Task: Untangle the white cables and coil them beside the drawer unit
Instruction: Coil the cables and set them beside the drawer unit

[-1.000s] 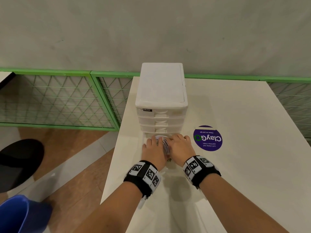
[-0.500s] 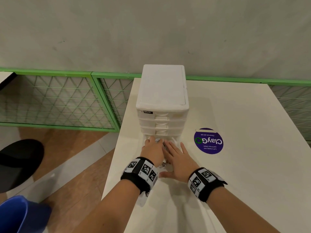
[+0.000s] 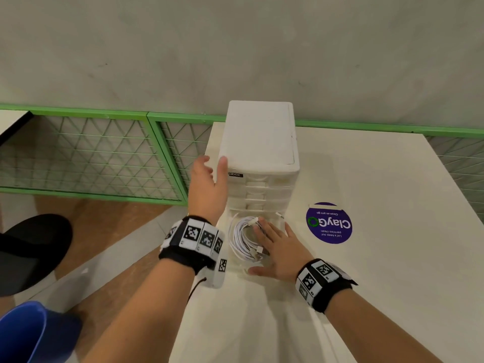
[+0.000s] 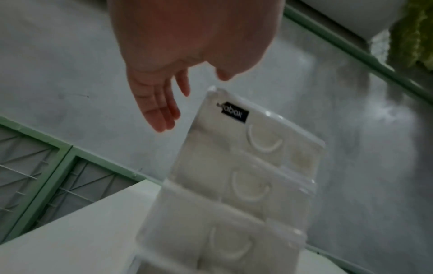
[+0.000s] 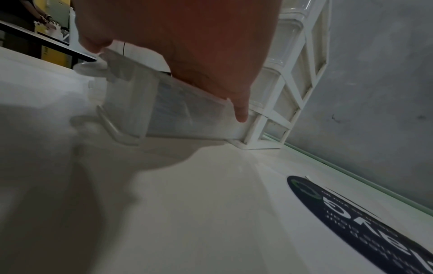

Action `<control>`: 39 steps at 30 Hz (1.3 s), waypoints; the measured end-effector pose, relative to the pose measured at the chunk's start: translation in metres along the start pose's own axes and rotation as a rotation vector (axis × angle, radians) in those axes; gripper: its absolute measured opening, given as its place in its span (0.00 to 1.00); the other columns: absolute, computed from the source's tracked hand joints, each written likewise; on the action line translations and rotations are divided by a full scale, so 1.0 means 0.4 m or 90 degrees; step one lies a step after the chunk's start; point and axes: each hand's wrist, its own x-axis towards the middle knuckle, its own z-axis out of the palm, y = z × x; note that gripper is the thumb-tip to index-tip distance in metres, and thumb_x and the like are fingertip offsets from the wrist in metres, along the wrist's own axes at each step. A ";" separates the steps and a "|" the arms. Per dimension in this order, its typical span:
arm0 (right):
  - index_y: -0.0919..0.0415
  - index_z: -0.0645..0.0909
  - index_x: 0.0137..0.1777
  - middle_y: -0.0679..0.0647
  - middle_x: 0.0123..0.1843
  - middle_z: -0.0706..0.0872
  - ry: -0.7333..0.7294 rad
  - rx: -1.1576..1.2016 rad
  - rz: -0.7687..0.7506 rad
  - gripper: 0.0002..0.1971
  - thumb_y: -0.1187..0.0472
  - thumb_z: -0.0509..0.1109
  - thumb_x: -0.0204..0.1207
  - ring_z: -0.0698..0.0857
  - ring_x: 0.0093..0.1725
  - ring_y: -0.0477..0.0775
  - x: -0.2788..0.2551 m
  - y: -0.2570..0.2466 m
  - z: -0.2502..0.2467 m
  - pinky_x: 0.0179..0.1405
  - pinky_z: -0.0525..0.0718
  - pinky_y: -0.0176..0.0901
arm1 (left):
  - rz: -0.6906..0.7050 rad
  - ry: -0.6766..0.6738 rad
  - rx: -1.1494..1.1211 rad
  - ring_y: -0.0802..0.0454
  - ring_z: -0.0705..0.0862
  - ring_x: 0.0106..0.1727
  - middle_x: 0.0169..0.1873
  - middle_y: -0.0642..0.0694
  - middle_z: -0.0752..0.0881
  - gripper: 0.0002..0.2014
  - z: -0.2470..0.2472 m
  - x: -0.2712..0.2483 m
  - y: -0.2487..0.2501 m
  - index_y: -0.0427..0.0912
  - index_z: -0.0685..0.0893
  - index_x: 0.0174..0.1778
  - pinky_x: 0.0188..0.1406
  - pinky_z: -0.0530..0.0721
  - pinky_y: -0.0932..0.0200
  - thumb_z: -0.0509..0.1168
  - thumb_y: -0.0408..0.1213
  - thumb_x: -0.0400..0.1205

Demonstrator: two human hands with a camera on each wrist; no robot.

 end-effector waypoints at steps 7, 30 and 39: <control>0.53 0.41 0.83 0.51 0.85 0.38 0.025 0.018 -0.004 0.59 0.17 0.36 0.54 0.47 0.84 0.52 0.011 0.008 -0.008 0.81 0.39 0.60 | -0.044 -0.166 -0.039 0.50 0.80 0.58 0.56 0.54 0.80 0.36 0.026 0.052 0.012 0.54 0.56 0.82 0.57 0.75 0.55 0.60 0.59 0.81; 0.60 0.83 0.56 0.54 0.50 0.90 0.229 -0.015 0.088 0.31 0.35 0.53 0.74 0.88 0.48 0.59 0.045 0.008 -0.034 0.45 0.79 0.50 | -0.038 -0.178 -0.004 0.46 0.81 0.60 0.56 0.50 0.83 0.34 0.022 0.024 0.028 0.50 0.55 0.82 0.58 0.76 0.54 0.58 0.58 0.82; 0.61 0.84 0.55 0.59 0.47 0.85 0.432 0.092 0.137 0.24 0.57 0.84 0.59 0.85 0.44 0.62 0.006 0.012 -0.006 0.44 0.84 0.52 | -0.042 -0.166 0.000 0.47 0.79 0.55 0.50 0.52 0.81 0.35 0.024 0.009 0.035 0.49 0.54 0.83 0.56 0.75 0.55 0.58 0.58 0.83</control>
